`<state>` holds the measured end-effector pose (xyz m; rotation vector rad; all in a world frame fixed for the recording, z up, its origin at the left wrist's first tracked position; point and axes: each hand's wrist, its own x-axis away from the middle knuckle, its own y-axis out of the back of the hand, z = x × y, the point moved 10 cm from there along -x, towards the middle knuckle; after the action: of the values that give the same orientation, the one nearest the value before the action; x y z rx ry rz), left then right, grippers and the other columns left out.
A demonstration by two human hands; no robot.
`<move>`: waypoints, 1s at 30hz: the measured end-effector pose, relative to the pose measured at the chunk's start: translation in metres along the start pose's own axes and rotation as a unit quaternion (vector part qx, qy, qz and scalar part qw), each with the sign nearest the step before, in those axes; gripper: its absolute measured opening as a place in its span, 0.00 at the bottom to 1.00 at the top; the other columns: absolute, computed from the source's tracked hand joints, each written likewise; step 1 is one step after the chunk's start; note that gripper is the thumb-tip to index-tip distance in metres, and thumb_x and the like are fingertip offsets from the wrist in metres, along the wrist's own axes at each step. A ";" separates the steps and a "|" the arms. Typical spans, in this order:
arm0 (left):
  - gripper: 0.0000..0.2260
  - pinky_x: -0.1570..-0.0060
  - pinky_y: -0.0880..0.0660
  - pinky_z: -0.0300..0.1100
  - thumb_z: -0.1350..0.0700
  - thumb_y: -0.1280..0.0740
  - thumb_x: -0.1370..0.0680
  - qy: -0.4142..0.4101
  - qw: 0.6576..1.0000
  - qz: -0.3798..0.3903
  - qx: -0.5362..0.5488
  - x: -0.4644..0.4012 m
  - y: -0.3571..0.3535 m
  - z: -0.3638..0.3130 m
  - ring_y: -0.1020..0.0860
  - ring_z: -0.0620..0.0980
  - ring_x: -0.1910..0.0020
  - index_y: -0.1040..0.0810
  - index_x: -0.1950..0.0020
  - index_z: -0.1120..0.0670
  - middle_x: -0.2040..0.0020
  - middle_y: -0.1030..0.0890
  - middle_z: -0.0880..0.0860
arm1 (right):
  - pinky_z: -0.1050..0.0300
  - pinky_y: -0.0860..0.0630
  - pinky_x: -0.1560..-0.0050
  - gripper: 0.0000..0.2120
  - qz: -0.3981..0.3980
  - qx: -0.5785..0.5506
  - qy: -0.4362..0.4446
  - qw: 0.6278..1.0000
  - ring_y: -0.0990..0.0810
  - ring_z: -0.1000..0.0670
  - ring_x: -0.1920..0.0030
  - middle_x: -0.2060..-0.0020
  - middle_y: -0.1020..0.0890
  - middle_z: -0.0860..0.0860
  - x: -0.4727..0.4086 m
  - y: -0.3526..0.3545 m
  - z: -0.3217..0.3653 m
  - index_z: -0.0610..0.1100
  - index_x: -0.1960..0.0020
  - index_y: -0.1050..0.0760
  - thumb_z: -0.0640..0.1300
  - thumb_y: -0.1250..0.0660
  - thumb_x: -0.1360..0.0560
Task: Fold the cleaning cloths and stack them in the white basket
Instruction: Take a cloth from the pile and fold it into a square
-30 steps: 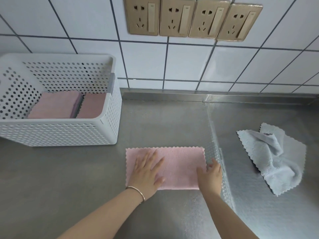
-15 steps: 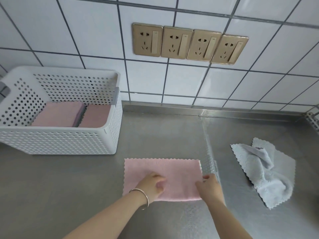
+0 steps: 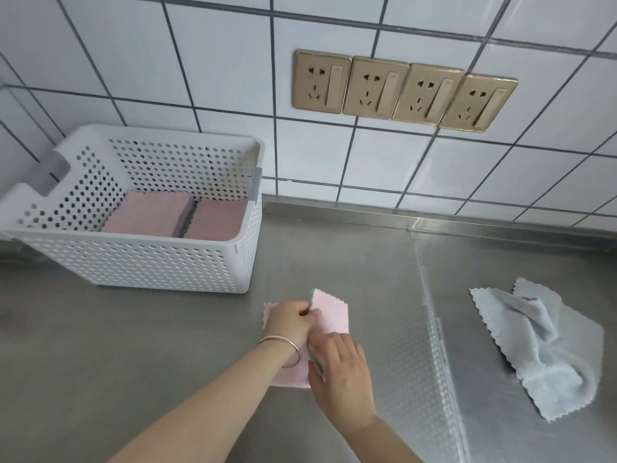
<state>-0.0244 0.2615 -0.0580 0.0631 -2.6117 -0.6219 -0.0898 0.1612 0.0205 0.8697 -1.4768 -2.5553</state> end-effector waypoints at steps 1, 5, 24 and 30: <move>0.18 0.70 0.39 0.42 0.57 0.35 0.24 -0.003 1.000 -0.018 -0.019 -0.001 0.009 0.005 0.39 0.52 0.69 0.35 0.74 0.54 0.76 0.37 0.50 | 0.62 0.36 0.57 0.18 0.016 0.005 0.001 1.000 0.30 0.52 0.56 0.57 0.24 0.54 0.002 -0.006 0.000 0.49 0.51 0.32 0.42 0.35 0.40; 0.18 0.67 0.40 0.42 0.55 0.36 0.27 0.024 0.999 -0.034 0.023 -0.008 0.032 0.033 0.38 0.51 0.69 0.36 0.75 0.54 0.77 0.39 0.50 | 0.58 0.28 0.43 0.41 0.146 0.075 -0.044 0.985 0.30 0.51 0.40 0.39 0.23 0.50 0.021 -0.045 -0.025 0.47 0.36 0.32 0.44 0.27 0.49; 0.17 0.44 0.31 0.38 0.53 0.35 0.23 0.083 0.991 -0.087 -0.051 -0.013 0.056 0.088 0.23 0.53 0.42 0.24 0.36 0.57 0.41 0.20 0.55 | 0.50 0.22 0.46 0.45 0.237 0.128 -0.028 0.963 0.34 0.49 0.35 0.35 0.26 0.50 0.052 -0.082 -0.038 0.49 0.35 0.33 0.41 0.23 0.51; 0.16 0.48 0.29 0.39 0.53 0.32 0.25 0.064 0.989 -0.109 -0.071 -0.013 0.055 0.087 0.21 0.53 0.46 0.24 0.38 0.53 0.47 0.18 0.52 | 0.49 0.22 0.46 0.30 0.254 0.138 -0.042 0.956 0.26 0.48 0.37 0.36 0.24 0.48 0.054 -0.077 -0.040 0.46 0.38 0.24 0.51 0.43 0.38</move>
<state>-0.0476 0.3495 -0.1086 0.3370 -2.4487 -0.8499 -0.0988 0.1537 -0.0809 0.3334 -1.8229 -2.0630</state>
